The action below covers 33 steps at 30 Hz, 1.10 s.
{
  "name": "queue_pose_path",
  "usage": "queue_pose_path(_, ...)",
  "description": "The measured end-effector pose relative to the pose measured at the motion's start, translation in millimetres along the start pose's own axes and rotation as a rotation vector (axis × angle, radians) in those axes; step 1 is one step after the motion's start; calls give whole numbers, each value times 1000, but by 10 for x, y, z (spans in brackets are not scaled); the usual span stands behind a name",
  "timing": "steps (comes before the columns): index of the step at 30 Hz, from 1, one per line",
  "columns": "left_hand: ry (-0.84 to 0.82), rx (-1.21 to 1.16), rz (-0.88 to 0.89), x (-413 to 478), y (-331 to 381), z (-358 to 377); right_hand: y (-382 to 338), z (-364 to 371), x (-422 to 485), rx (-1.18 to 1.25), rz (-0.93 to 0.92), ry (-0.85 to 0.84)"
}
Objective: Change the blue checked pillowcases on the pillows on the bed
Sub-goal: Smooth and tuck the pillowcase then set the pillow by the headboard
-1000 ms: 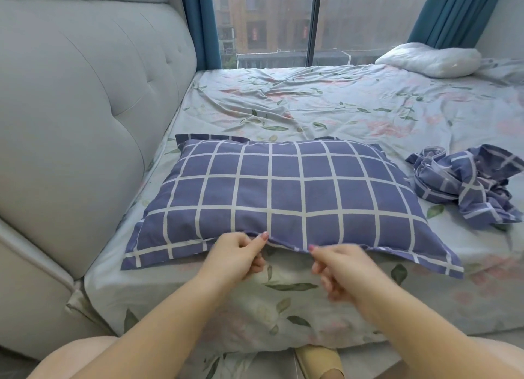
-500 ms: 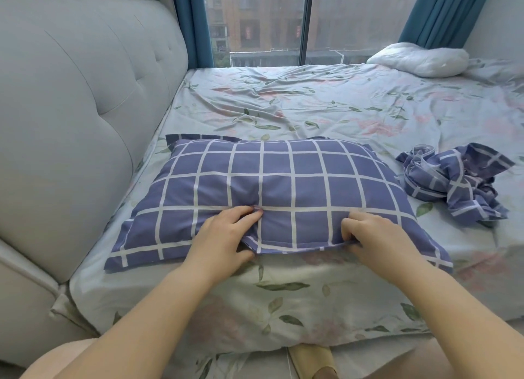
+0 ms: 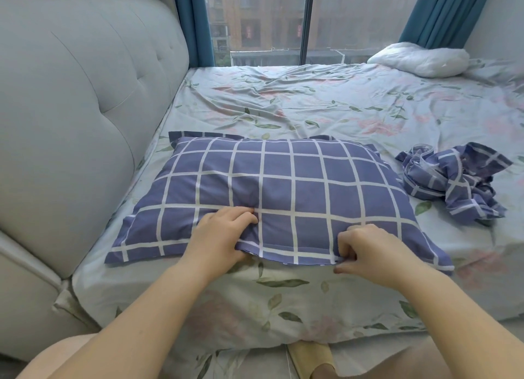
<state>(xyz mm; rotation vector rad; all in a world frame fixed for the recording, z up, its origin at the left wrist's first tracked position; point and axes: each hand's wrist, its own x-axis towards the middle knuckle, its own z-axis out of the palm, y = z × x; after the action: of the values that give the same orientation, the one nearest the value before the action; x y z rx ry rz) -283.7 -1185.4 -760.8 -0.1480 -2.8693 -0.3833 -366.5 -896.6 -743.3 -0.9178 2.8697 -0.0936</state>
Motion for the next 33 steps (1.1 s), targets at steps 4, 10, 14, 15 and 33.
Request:
queue_pose_path(4,76,21,-13,19,1,13,-29,-75,31,338,-72,454)
queue_pose_path(10,39,-64,-88,66,-6,-116,43,-2,431,110,62,260)
queue_pose_path(14,179,-49,-186,211,-34,-73,17,228,579,1,123,14)
queue_pose_path(15,187,-22,-203,250,-38,-52,14,256,603,1,135,9)
queue_pose_path(33,35,163,-391,1023,-354,414,-98,379,1598,-143,211,643)
